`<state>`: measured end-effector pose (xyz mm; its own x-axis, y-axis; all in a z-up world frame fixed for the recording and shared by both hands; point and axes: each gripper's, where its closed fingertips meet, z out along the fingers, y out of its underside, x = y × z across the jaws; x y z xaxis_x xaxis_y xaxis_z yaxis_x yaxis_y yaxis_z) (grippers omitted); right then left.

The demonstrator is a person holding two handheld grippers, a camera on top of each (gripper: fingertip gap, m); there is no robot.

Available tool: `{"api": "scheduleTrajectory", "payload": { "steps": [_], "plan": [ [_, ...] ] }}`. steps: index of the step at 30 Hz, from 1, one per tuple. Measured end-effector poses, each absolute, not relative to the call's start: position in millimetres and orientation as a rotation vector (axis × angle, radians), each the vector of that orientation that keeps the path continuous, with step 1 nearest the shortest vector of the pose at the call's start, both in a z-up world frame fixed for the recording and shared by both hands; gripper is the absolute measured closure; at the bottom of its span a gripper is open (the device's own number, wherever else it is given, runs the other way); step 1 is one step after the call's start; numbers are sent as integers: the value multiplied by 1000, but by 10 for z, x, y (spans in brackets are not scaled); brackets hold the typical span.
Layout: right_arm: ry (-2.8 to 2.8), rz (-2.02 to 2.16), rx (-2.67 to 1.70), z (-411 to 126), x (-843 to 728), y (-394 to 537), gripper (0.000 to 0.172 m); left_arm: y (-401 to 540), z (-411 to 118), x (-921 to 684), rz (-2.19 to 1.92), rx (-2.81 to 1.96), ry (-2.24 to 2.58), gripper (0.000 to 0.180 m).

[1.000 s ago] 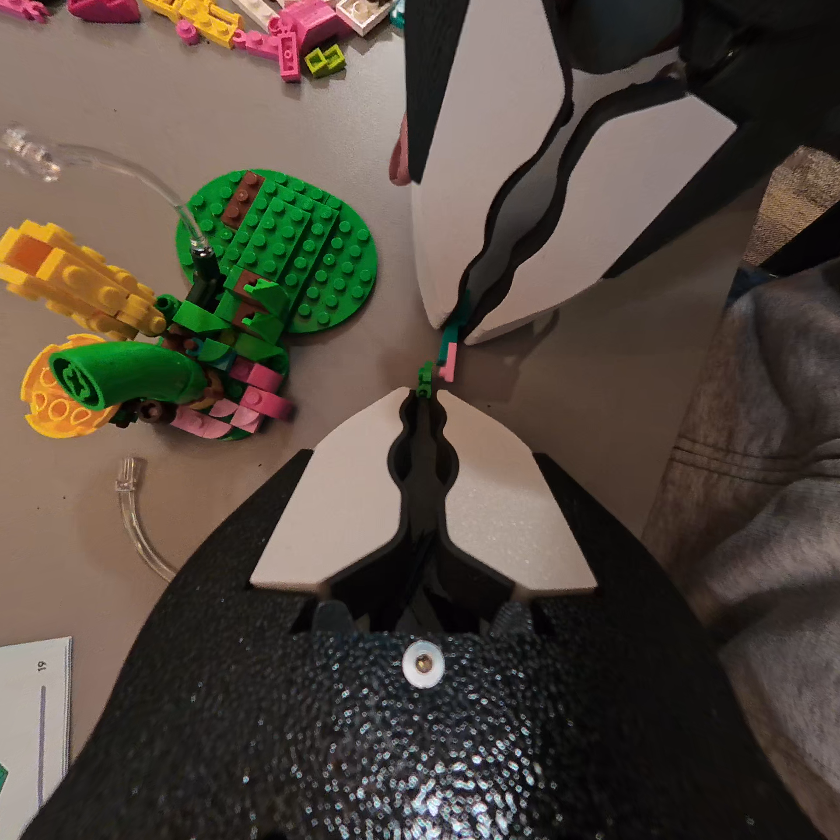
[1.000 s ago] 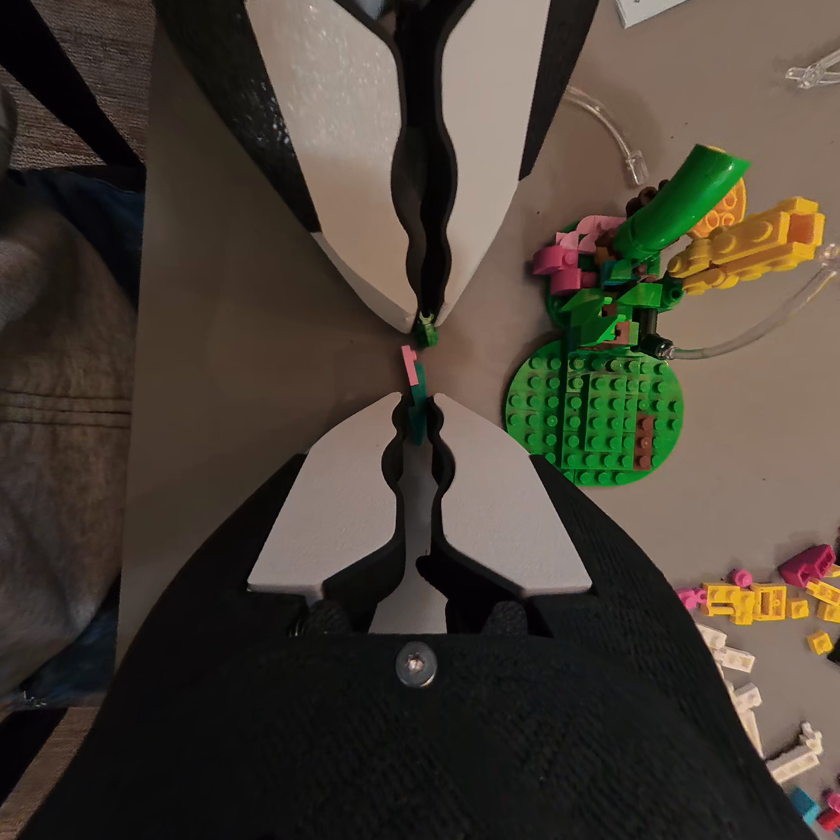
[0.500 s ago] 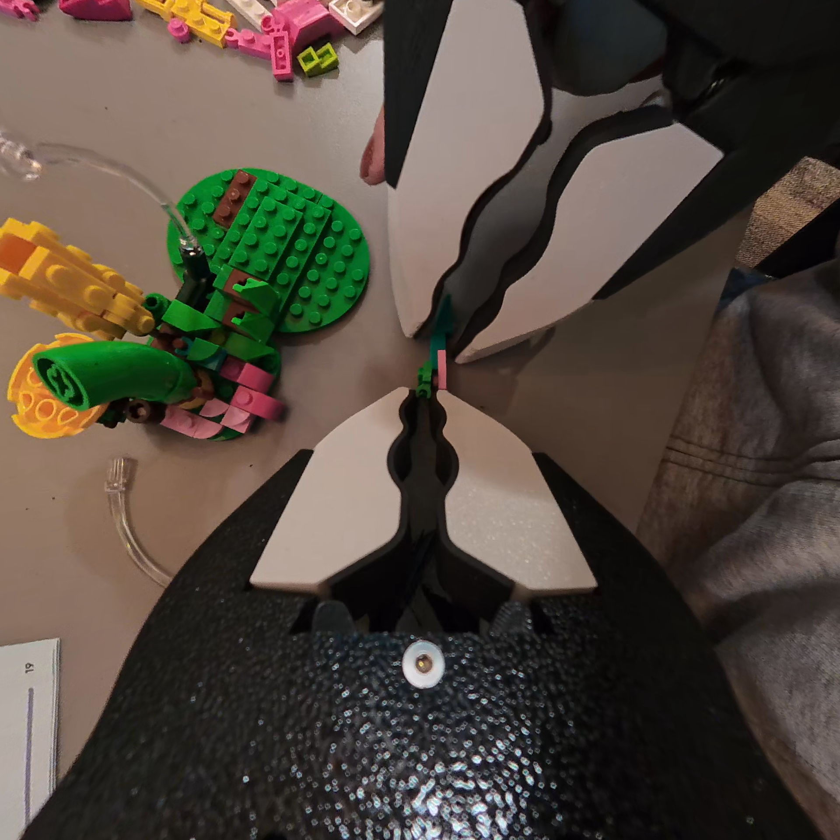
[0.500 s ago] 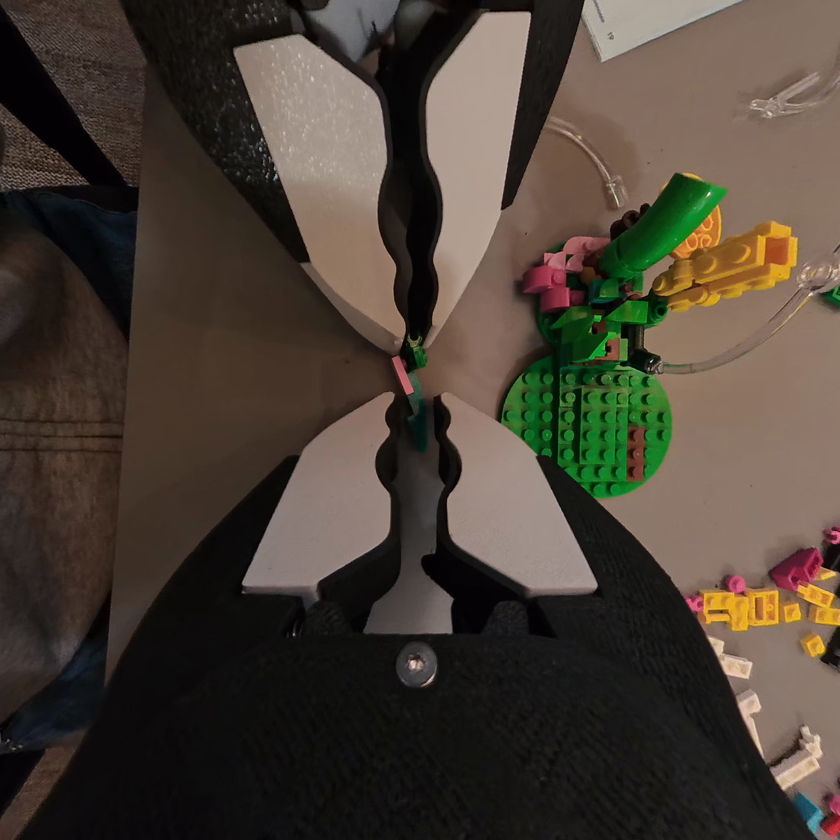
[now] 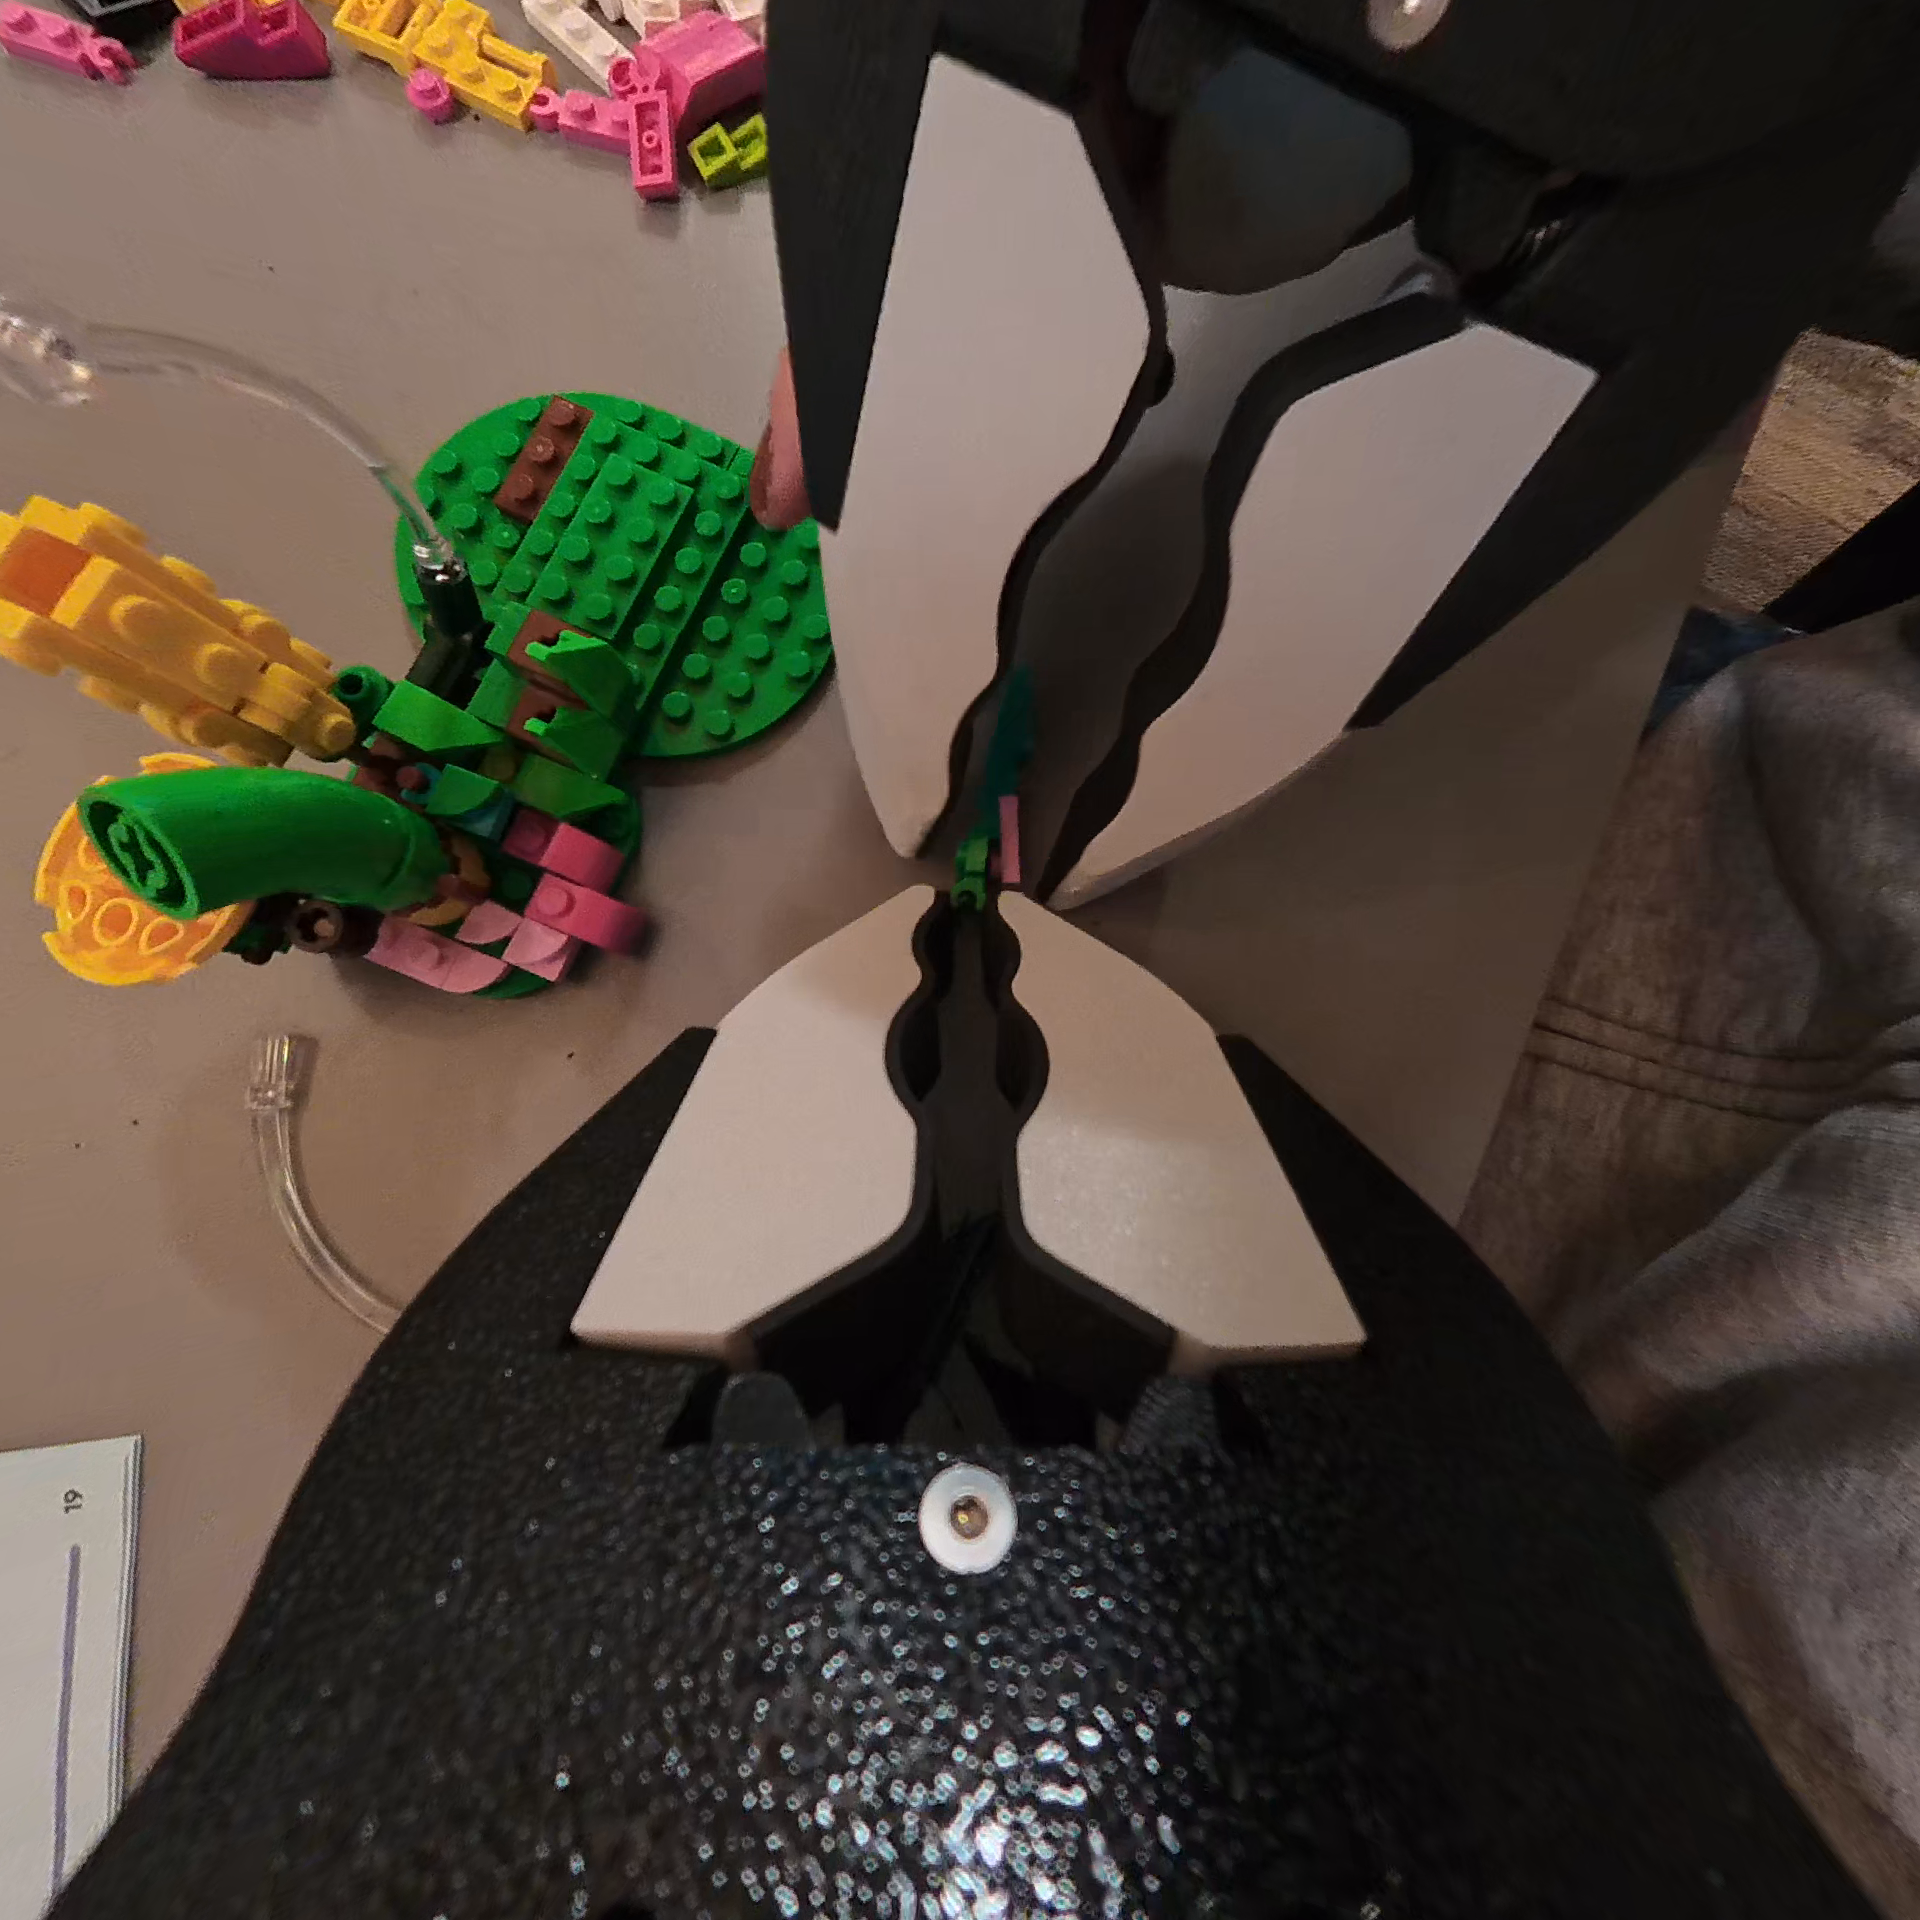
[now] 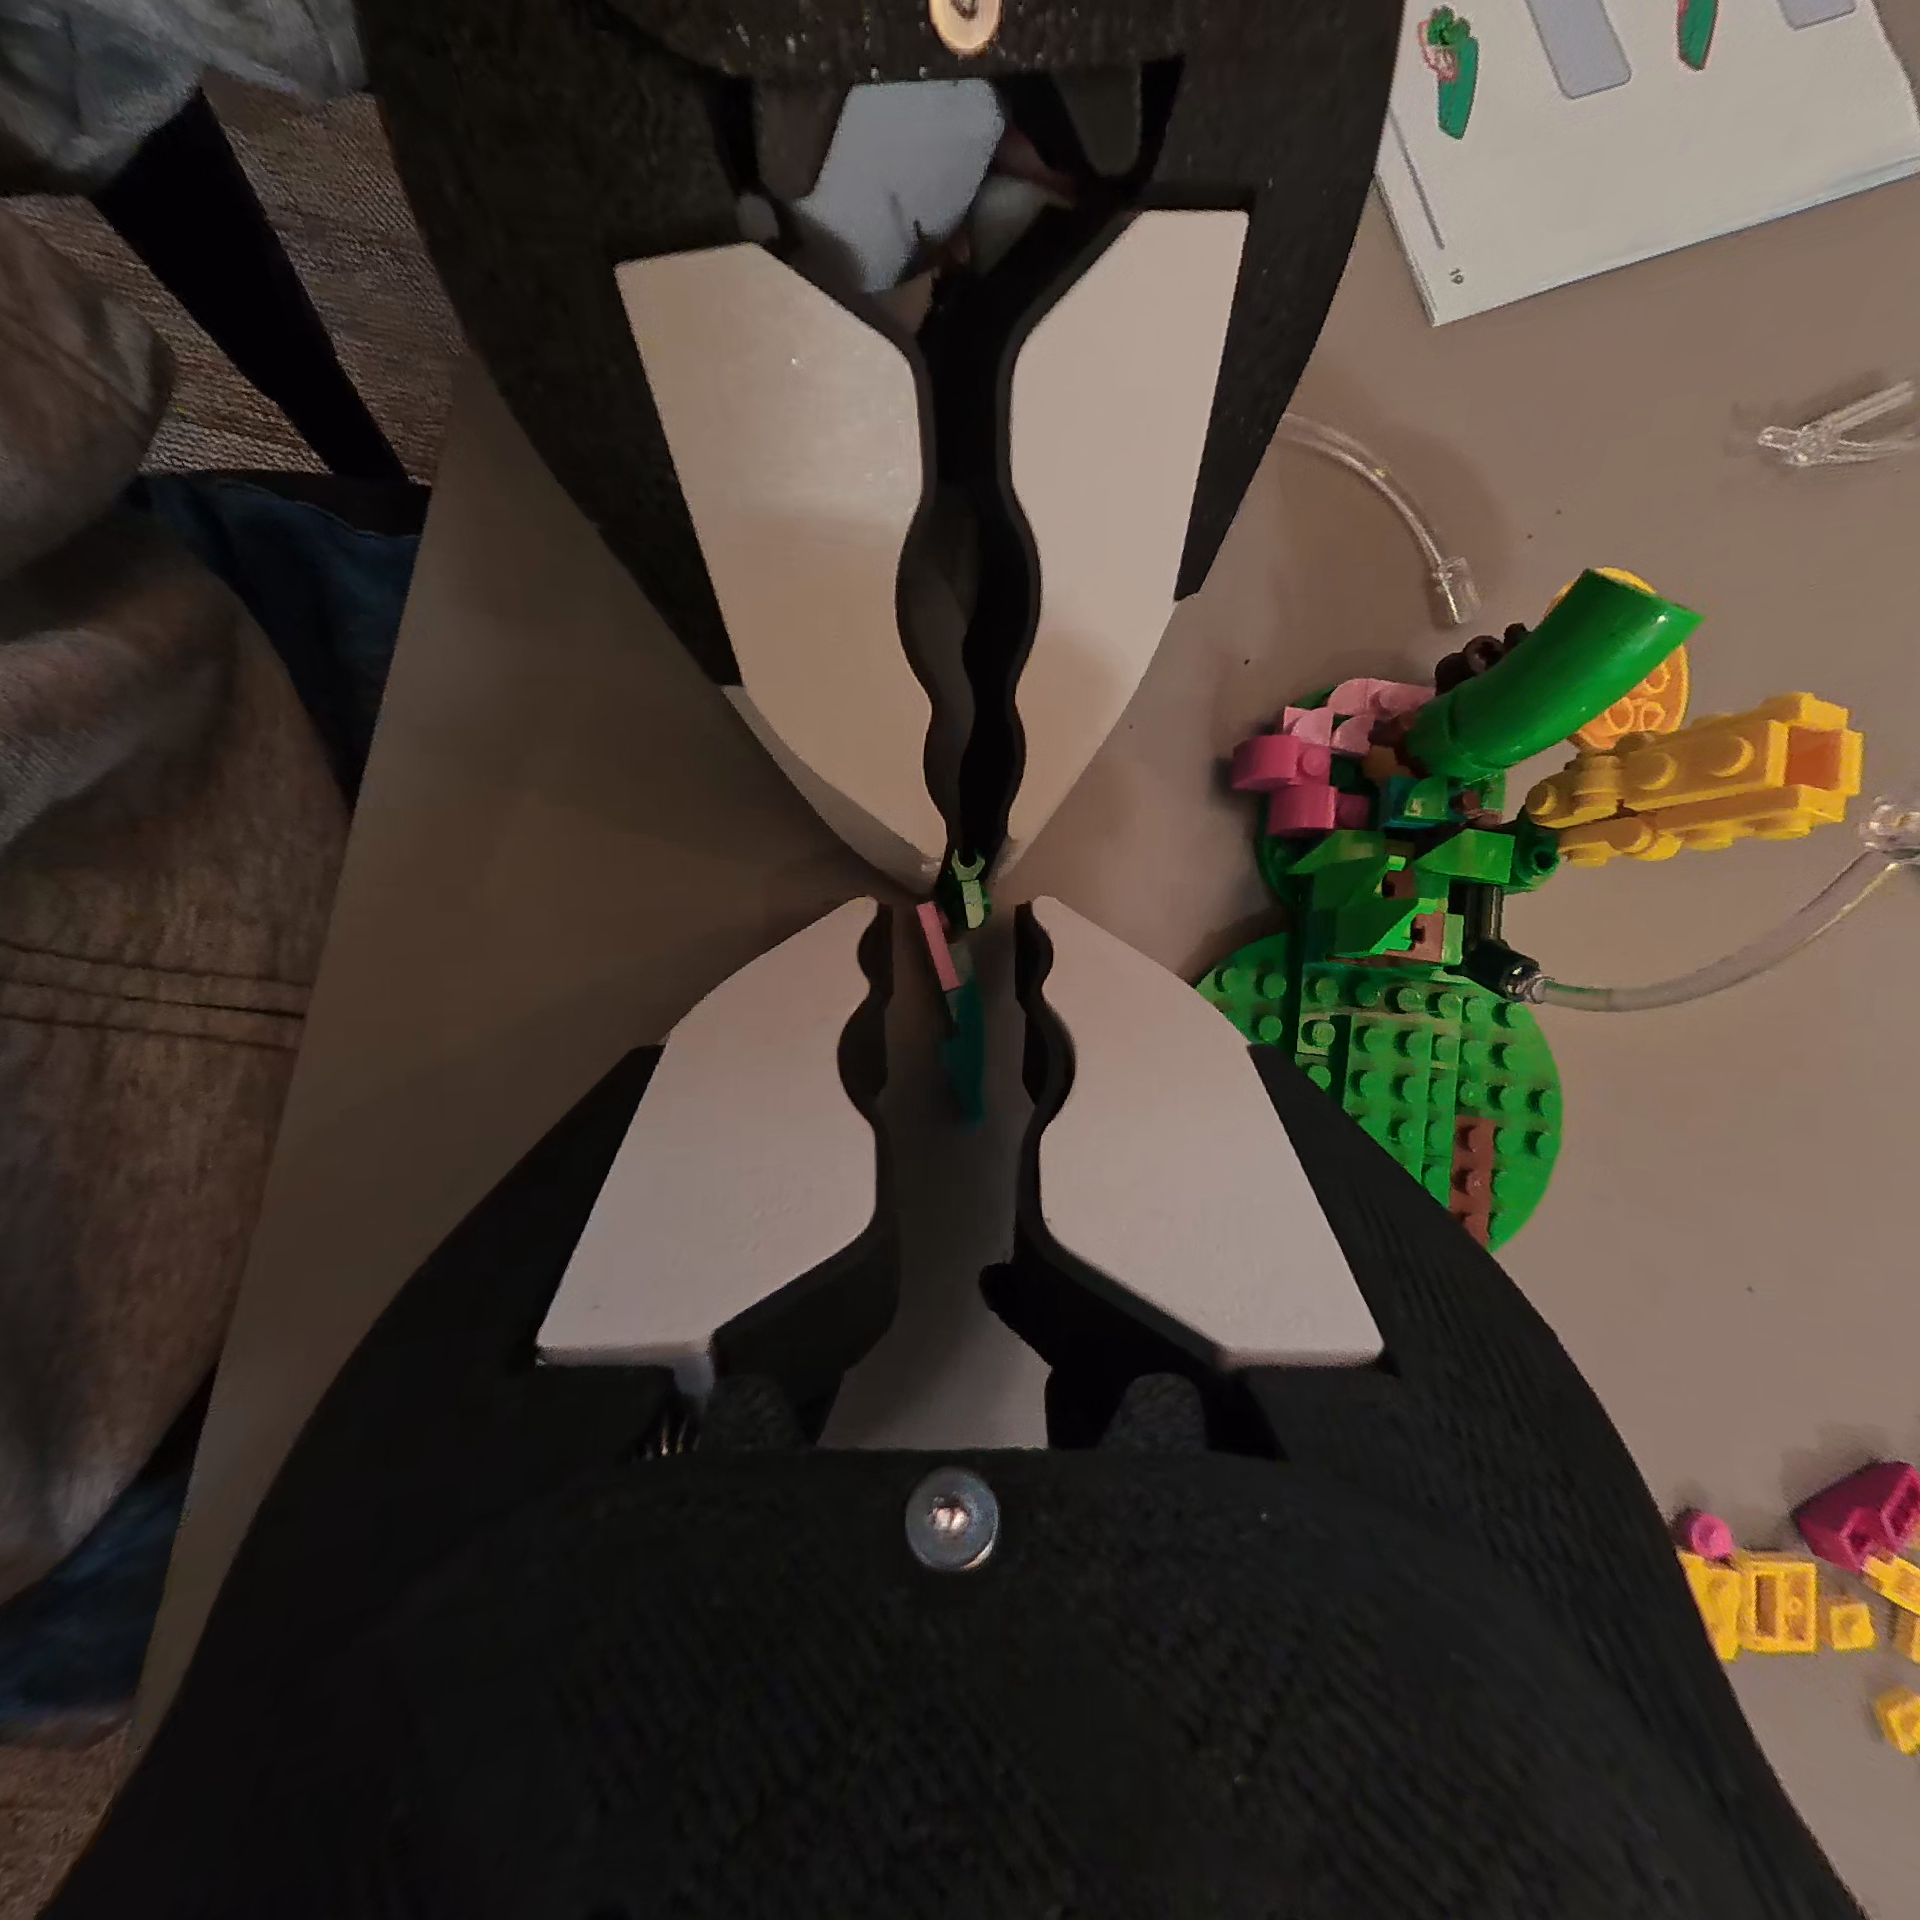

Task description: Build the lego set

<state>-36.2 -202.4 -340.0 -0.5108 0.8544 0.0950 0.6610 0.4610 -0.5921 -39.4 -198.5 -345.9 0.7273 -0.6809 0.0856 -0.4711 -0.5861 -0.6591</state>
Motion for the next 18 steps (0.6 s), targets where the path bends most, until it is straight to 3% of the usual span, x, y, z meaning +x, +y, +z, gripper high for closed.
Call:
{"api": "scheduleTrajectory", "payload": {
  "steps": [3,18],
  "plan": [
    [-2340,713,-1267,-3404,-369,-2040,159,-1985,-3458,-382,-441,-2300,869,174],
    [-2334,787,-1198,-3398,-343,-2081,161,-2024,-3451,-351,-448,-2269,897,174]
  ]
}}
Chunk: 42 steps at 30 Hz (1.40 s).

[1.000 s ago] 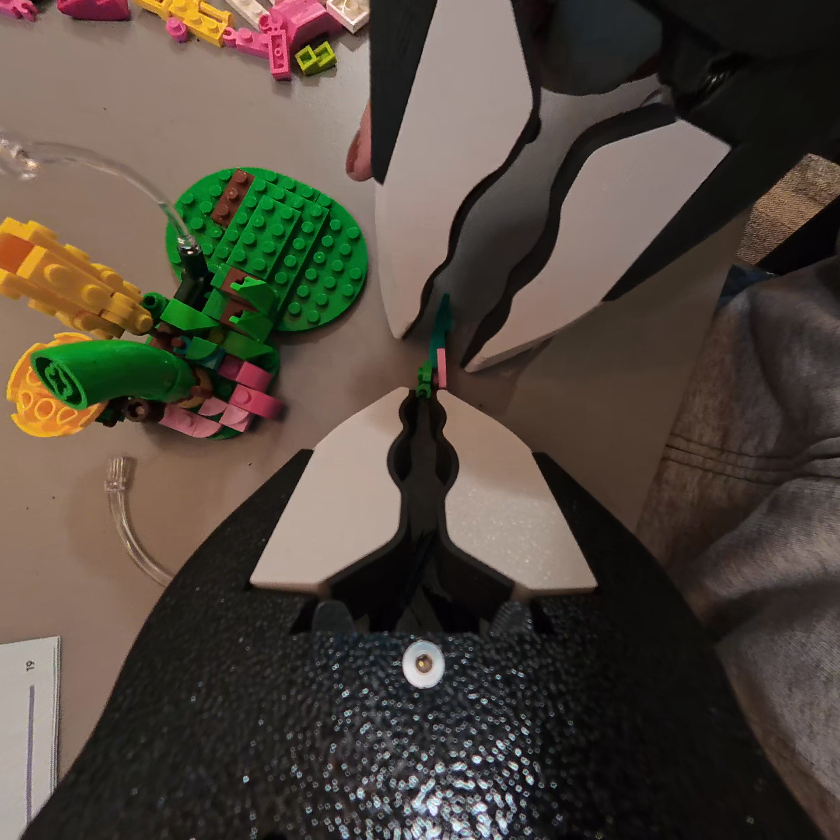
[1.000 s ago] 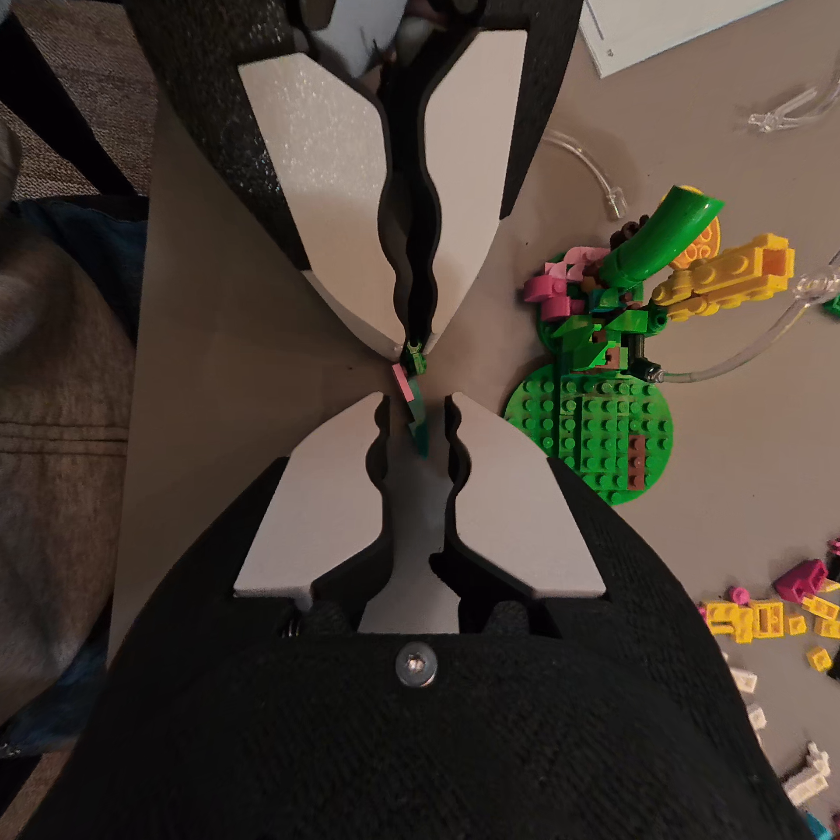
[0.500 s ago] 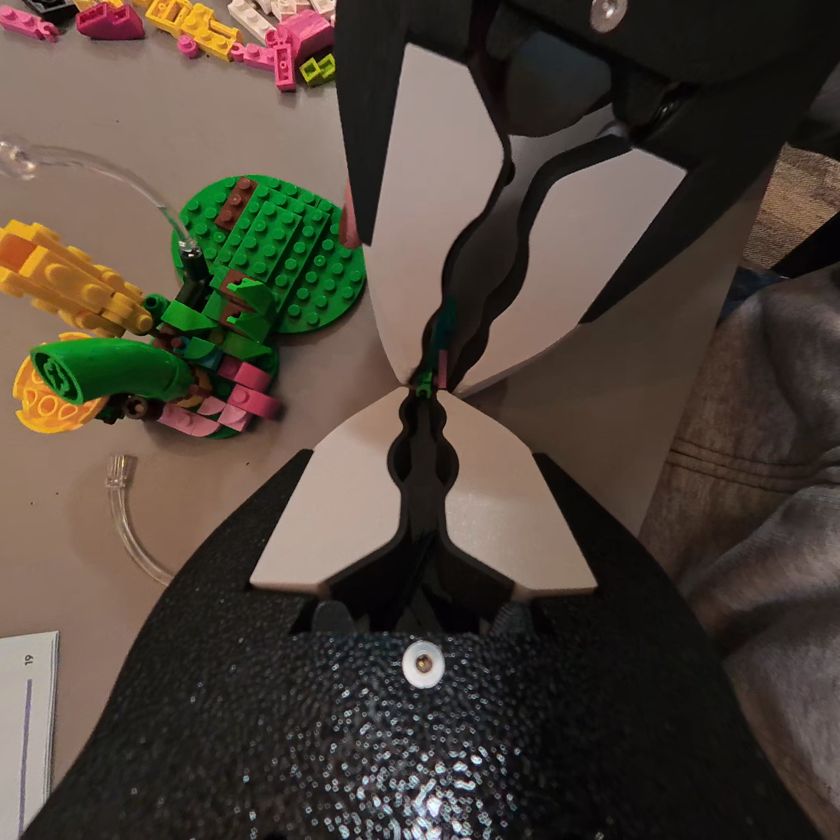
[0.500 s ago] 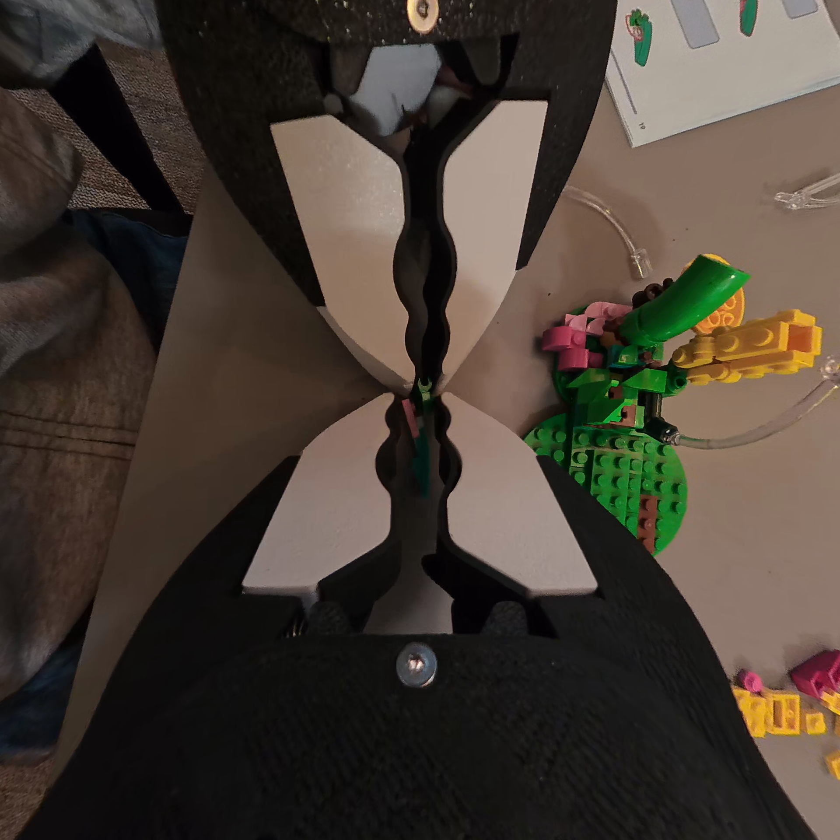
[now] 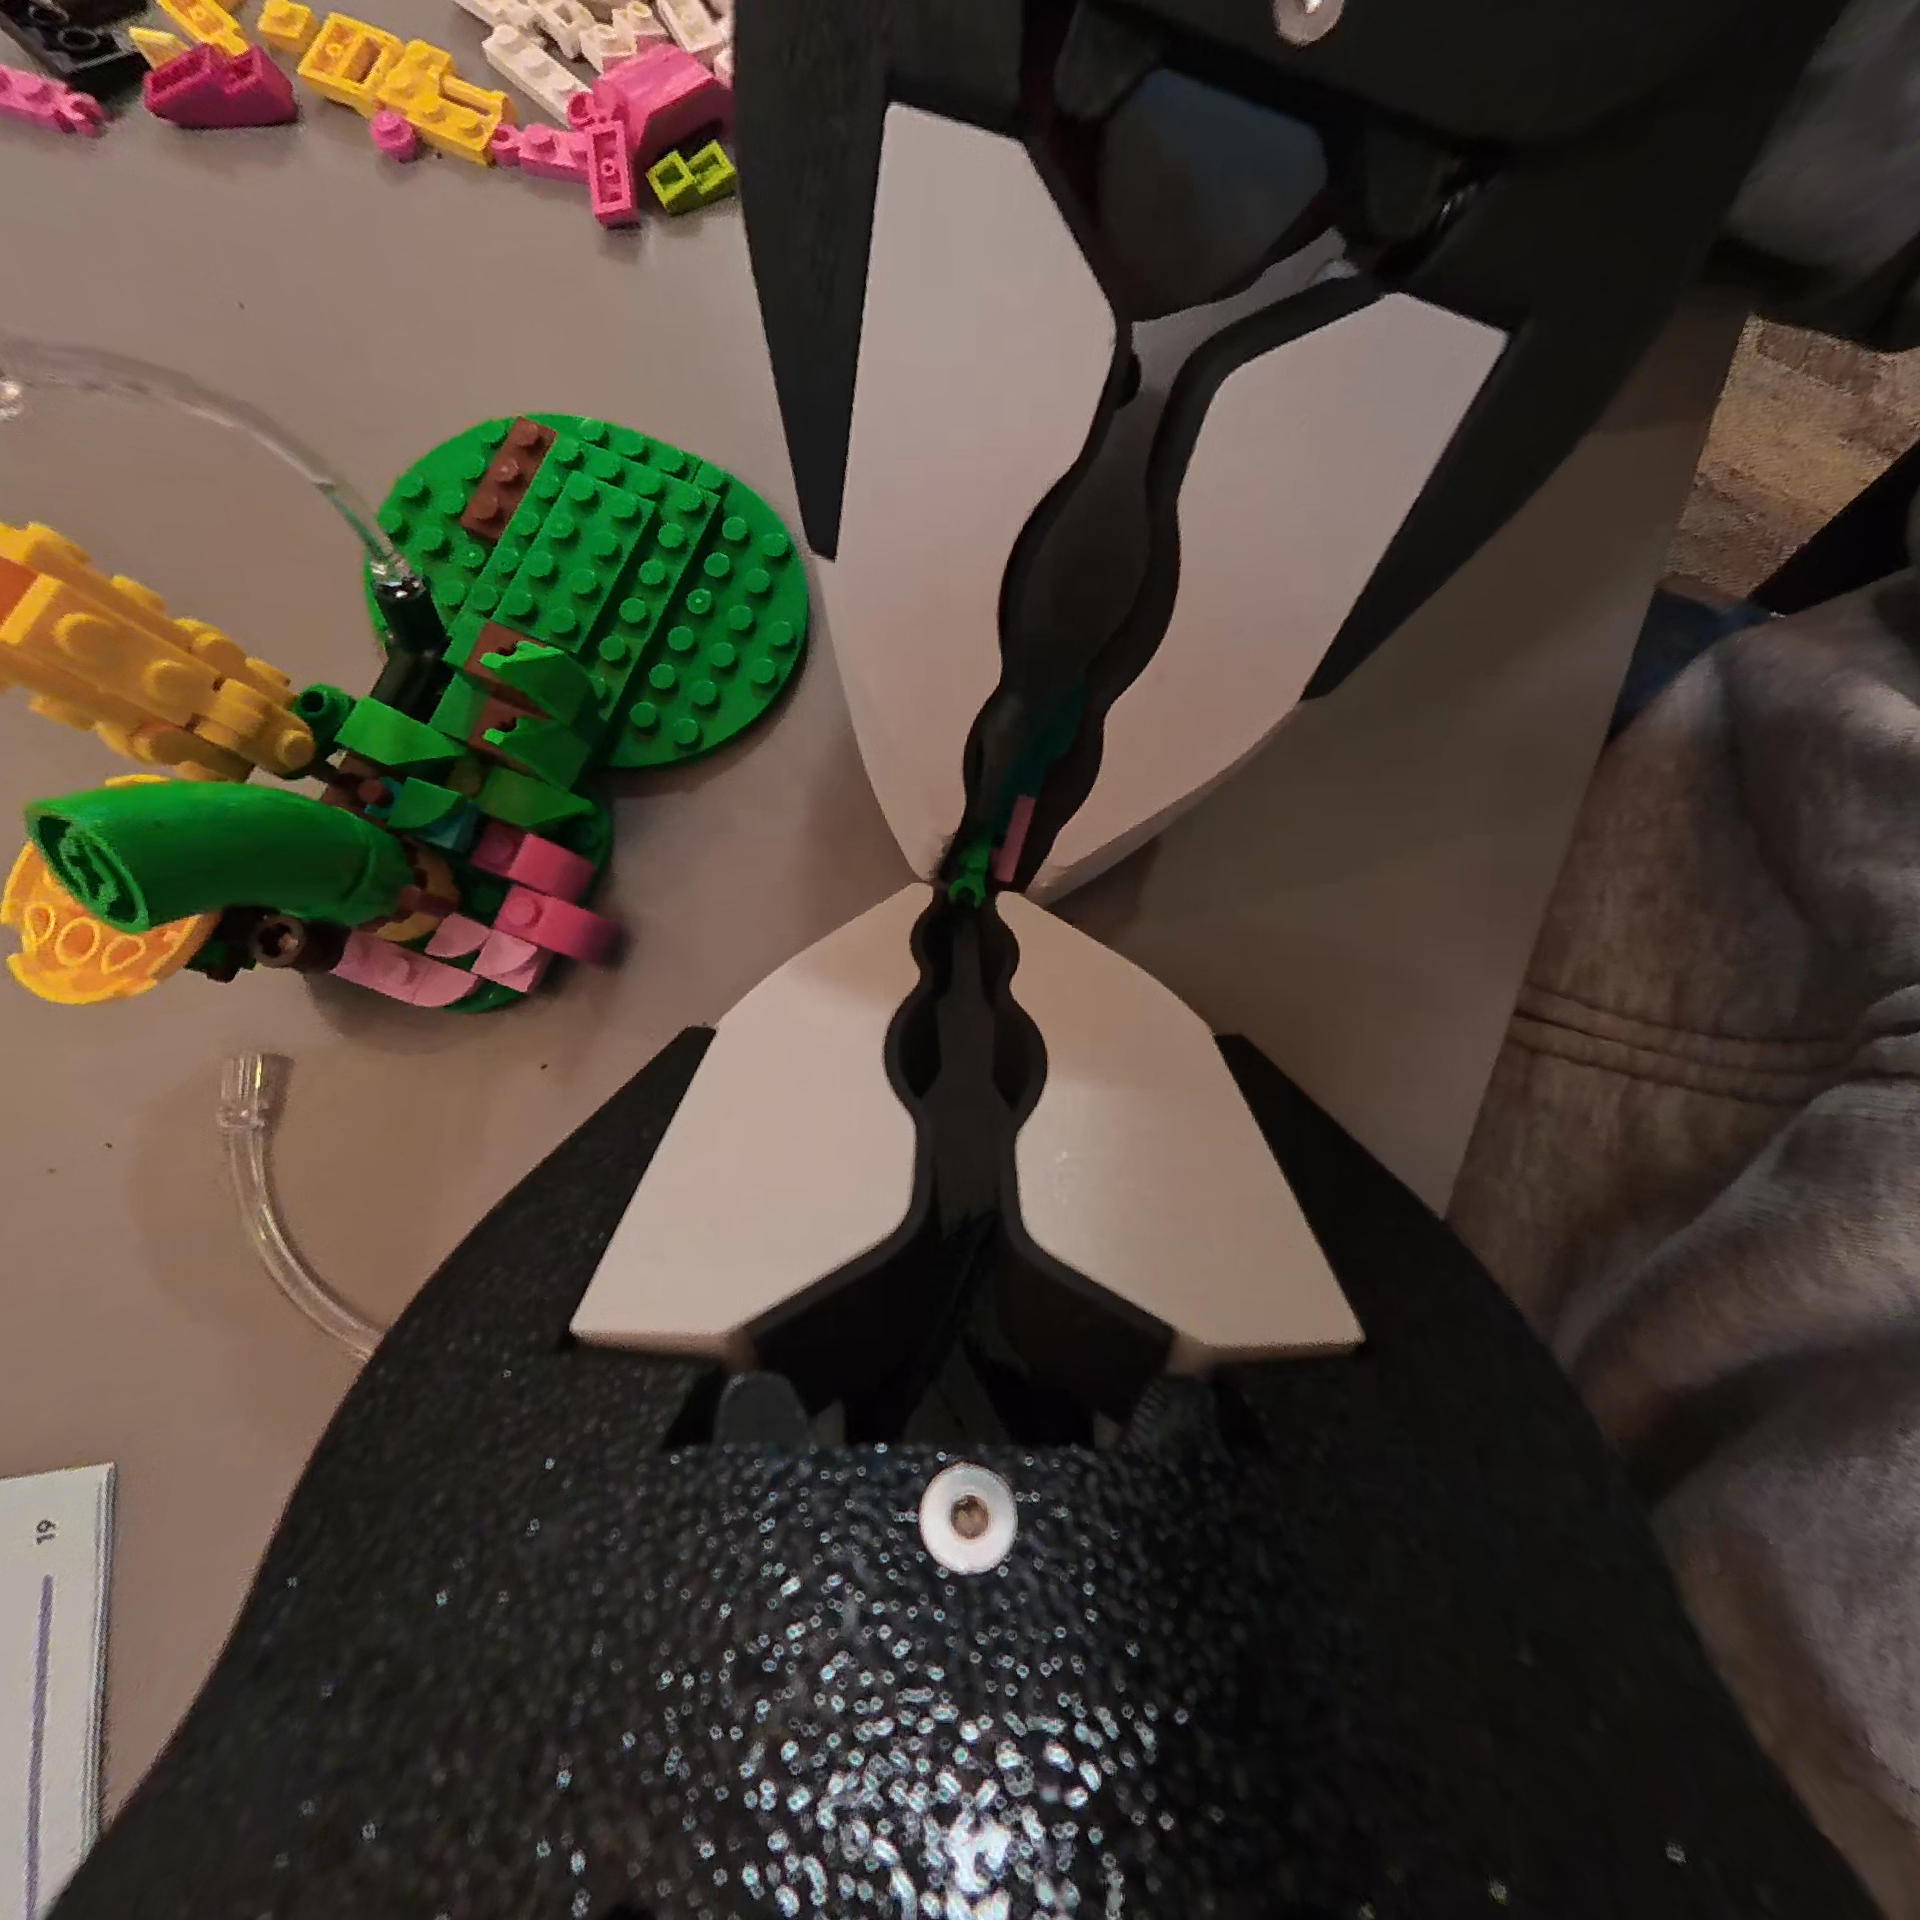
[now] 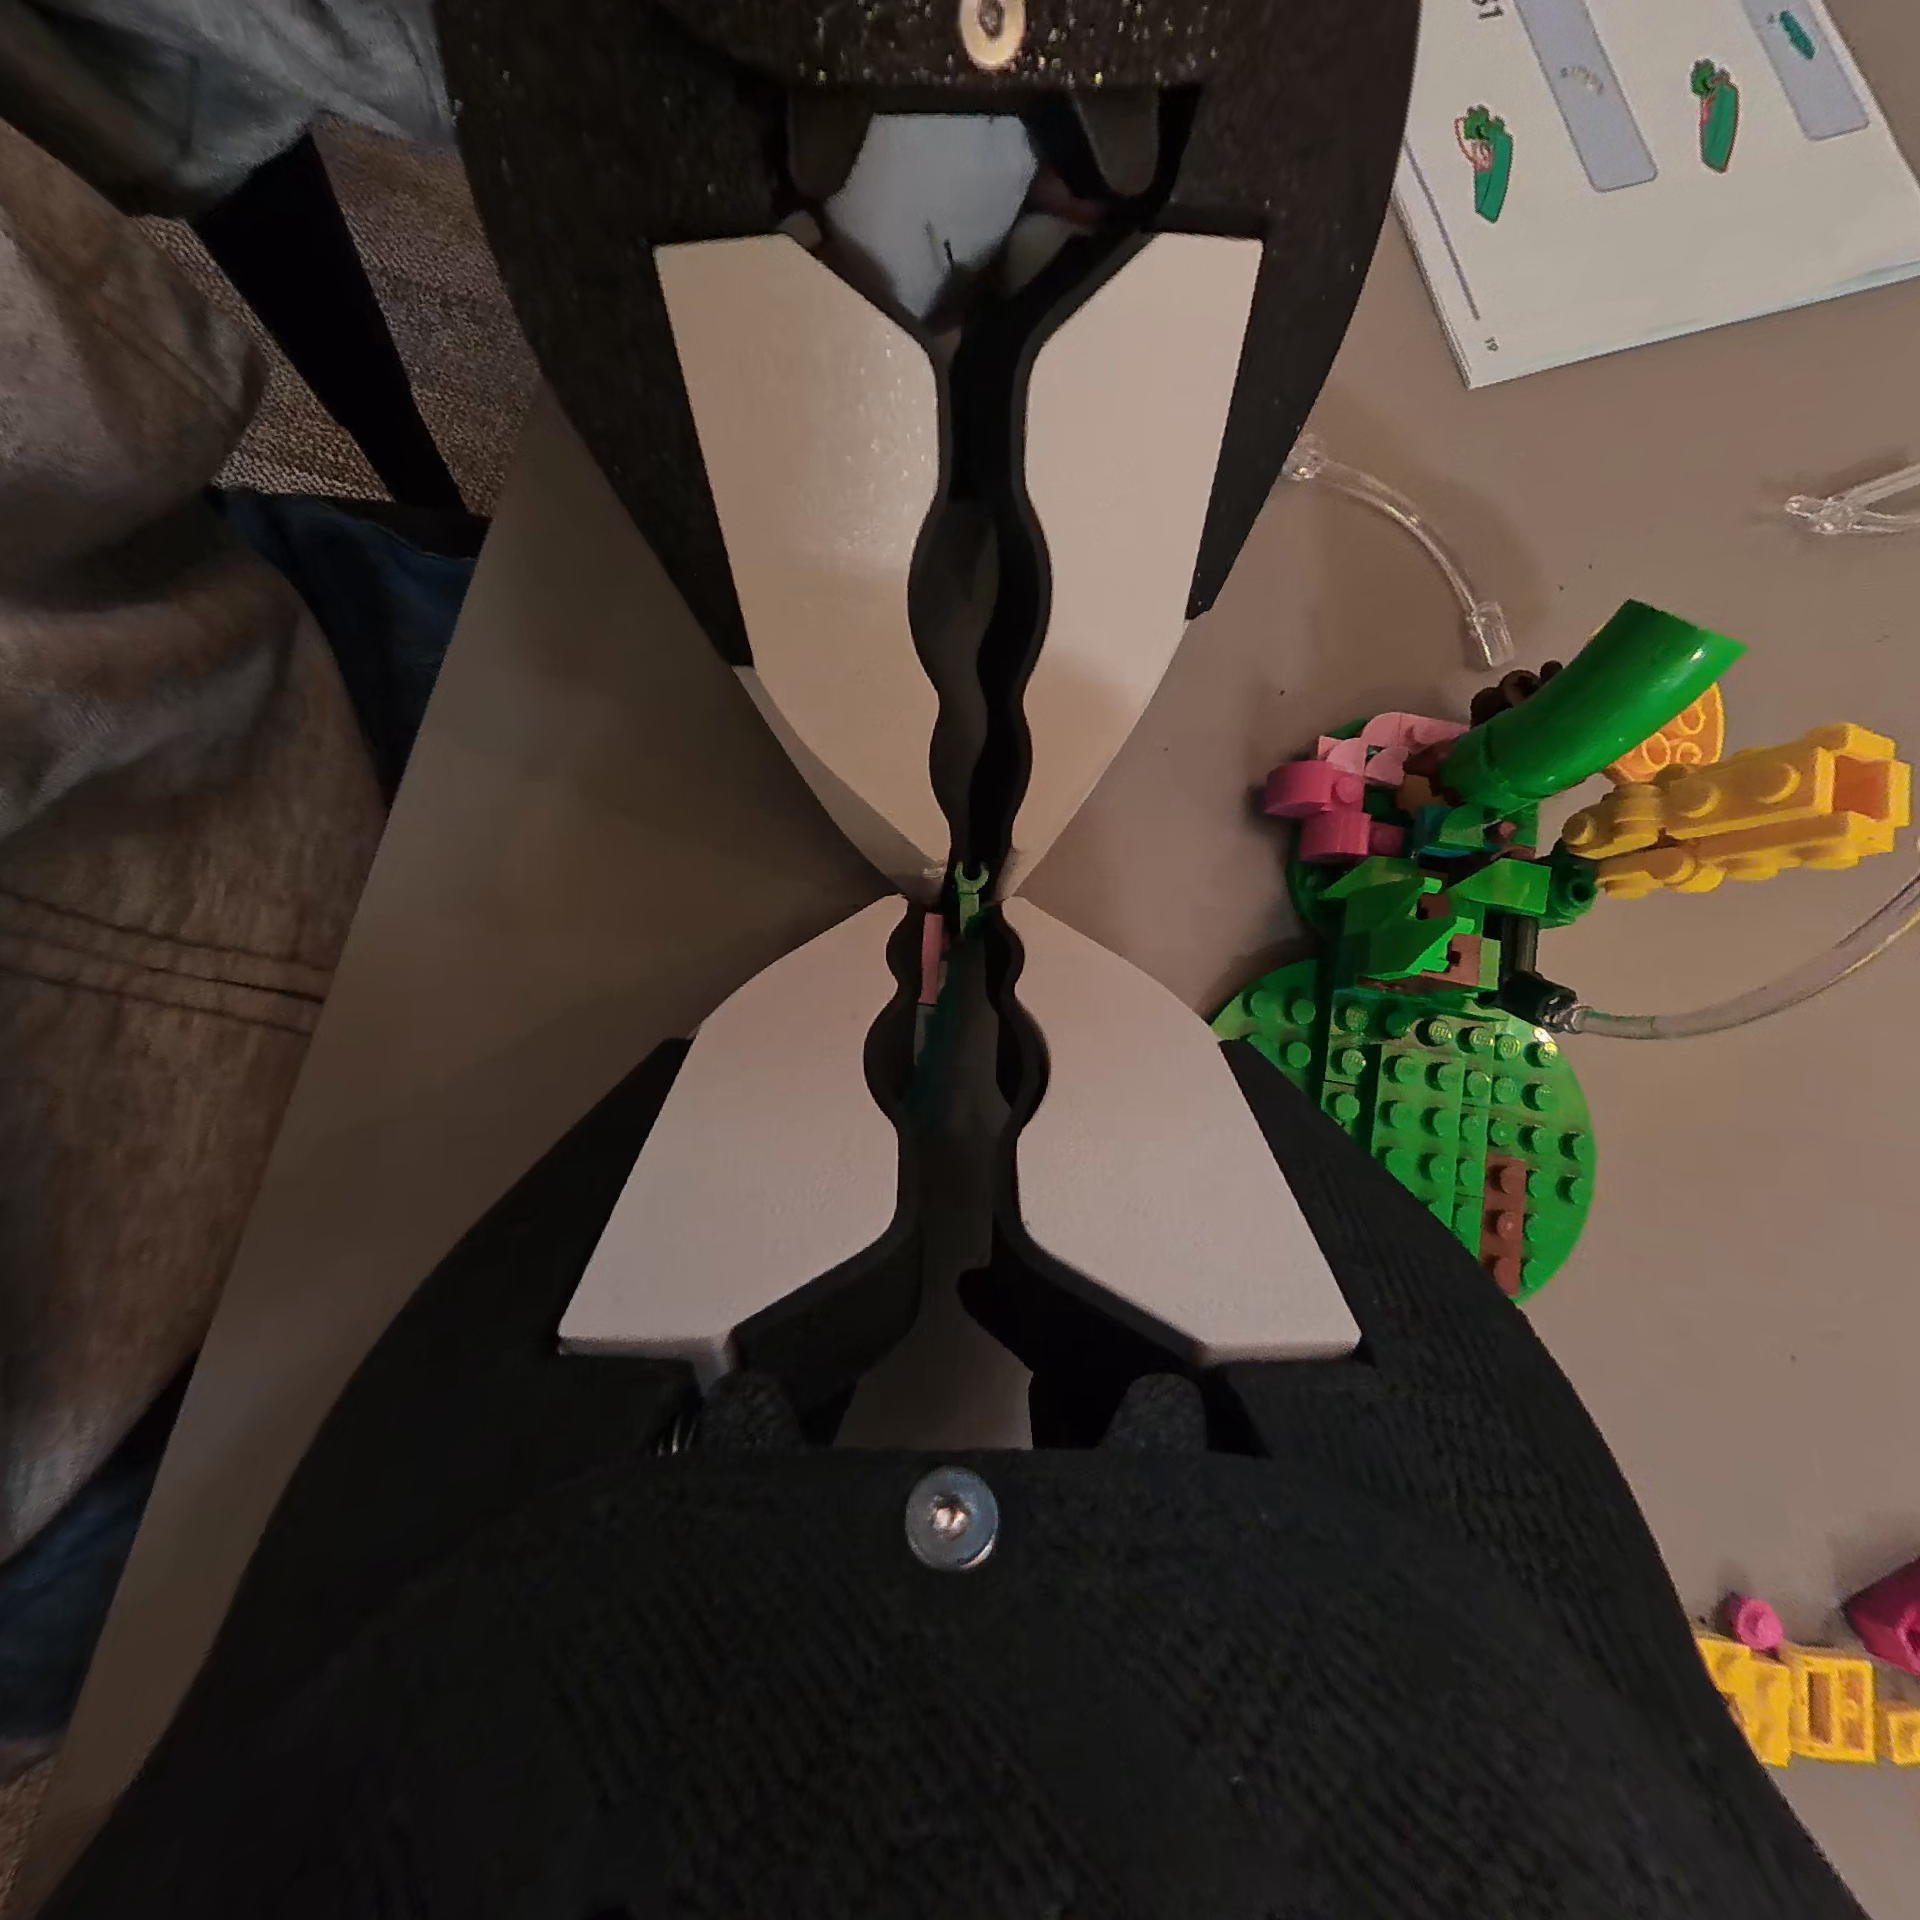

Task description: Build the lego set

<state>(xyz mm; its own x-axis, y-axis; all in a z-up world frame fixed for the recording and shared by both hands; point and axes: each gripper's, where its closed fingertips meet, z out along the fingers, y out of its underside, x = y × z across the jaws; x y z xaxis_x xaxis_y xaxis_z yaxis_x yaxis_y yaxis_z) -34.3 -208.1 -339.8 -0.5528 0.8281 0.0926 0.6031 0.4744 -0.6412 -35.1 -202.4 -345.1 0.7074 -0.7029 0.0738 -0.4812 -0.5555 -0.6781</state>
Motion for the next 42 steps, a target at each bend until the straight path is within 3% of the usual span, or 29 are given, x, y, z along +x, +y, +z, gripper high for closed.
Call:
{"api": "scheduleTrajectory", "payload": {
  "steps": [11,42],
  "plan": [
    [-2341,817,-1243,-3392,-303,-2074,147,-2025,-3447,-348,-461,-2260,893,174],
    [-2306,876,-1203,-3401,-272,-2094,163,-2047,-3439,-280,-489,-2180,990,174]
  ]
}}
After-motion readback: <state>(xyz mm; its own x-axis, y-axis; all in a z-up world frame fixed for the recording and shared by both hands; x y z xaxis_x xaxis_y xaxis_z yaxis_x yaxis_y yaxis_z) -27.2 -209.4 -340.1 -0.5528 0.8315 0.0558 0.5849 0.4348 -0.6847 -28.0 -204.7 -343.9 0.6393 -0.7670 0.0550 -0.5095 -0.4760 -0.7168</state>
